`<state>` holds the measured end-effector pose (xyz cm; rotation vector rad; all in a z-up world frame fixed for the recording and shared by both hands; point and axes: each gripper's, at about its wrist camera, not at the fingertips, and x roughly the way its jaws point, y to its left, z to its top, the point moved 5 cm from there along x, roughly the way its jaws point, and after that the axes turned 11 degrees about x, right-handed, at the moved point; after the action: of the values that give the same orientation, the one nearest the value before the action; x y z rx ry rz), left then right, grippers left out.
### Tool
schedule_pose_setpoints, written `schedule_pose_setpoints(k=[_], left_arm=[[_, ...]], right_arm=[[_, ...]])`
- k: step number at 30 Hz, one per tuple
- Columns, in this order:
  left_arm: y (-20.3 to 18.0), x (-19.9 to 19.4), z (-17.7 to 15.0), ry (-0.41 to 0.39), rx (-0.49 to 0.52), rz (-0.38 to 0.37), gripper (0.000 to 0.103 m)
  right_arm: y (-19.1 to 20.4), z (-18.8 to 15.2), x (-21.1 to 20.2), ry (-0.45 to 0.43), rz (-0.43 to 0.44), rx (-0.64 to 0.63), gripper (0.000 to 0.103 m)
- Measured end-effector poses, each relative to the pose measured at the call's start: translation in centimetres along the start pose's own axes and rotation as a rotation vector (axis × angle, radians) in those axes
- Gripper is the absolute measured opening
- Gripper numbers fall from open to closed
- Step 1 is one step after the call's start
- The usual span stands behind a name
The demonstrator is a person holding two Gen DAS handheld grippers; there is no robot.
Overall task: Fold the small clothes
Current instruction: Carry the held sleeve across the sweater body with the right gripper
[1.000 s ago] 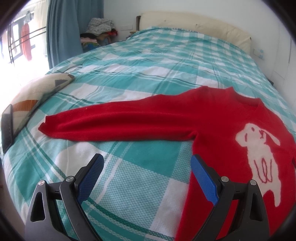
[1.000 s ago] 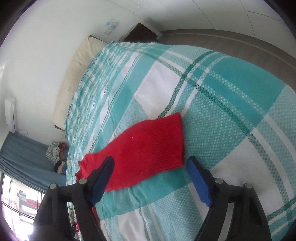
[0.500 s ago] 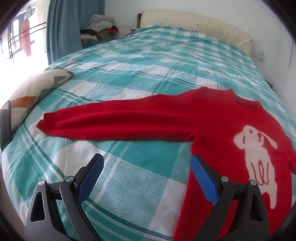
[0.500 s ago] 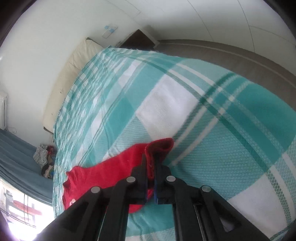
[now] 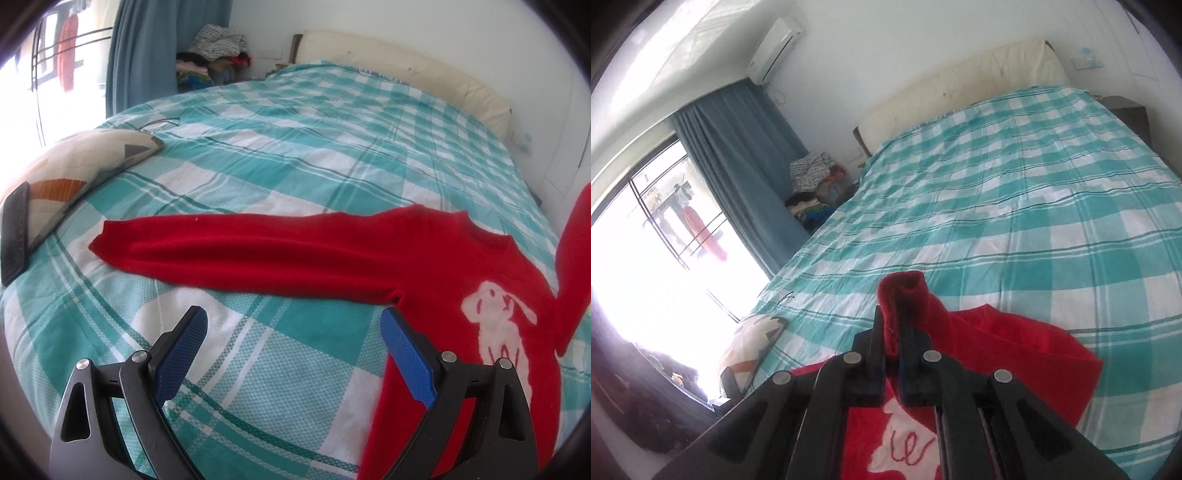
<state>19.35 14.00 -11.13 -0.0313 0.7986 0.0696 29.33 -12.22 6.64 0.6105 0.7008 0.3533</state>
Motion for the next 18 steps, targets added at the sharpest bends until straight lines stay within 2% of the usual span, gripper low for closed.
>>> schedule_pose_setpoints(k=[3, 5, 6, 7, 8, 9, 11, 15, 18], left_arm=[[0.4, 0.3, 0.0, 0.011, -0.007, 0.008, 0.096], [0.8, 0.2, 0.0, 0.009, -0.020, 0.003, 0.096], [1.0, 0.2, 0.0, 0.008, -0.027, 0.001, 0.096], [1.2, 0.2, 0.0, 0.009, -0.034, 0.001, 0.096], [1.5, 0.2, -0.1, 0.012, -0.040, 0.000, 0.096], [1.7, 0.2, -0.2, 0.015, -0.047, -0.002, 0.096], [2.0, 0.3, -0.2, 0.020, -0.061, -0.011, 0.096], [1.9, 0.3, -0.1, 0.017, -0.070, -0.026, 0.096], [1.0, 0.6, -0.1, 0.027, -0.050, -0.040, 0.096]], right_arm=[[1.3, -2.8, 5.7, 0.079, 0.019, -0.004, 0.005], [1.1, -5.3, 9.1, 0.146, 0.051, 0.032, 0.011], [0.7, -6.2, 11.0, 0.186, 0.077, 0.069, 0.029], [0.3, -7.4, 12.2, 0.214, 0.102, 0.109, 0.043], [-0.2, -8.4, 13.0, 0.230, 0.132, 0.148, 0.068], [-0.5, -9.3, 13.4, 0.239, 0.161, 0.178, 0.072], [-1.2, -10.5, 13.5, 0.263, 0.182, 0.196, 0.072], [-4.6, -10.9, 10.7, 0.263, 0.086, 0.139, 0.072], [-9.2, -11.5, 8.1, 0.267, -0.039, 0.138, 0.072]])
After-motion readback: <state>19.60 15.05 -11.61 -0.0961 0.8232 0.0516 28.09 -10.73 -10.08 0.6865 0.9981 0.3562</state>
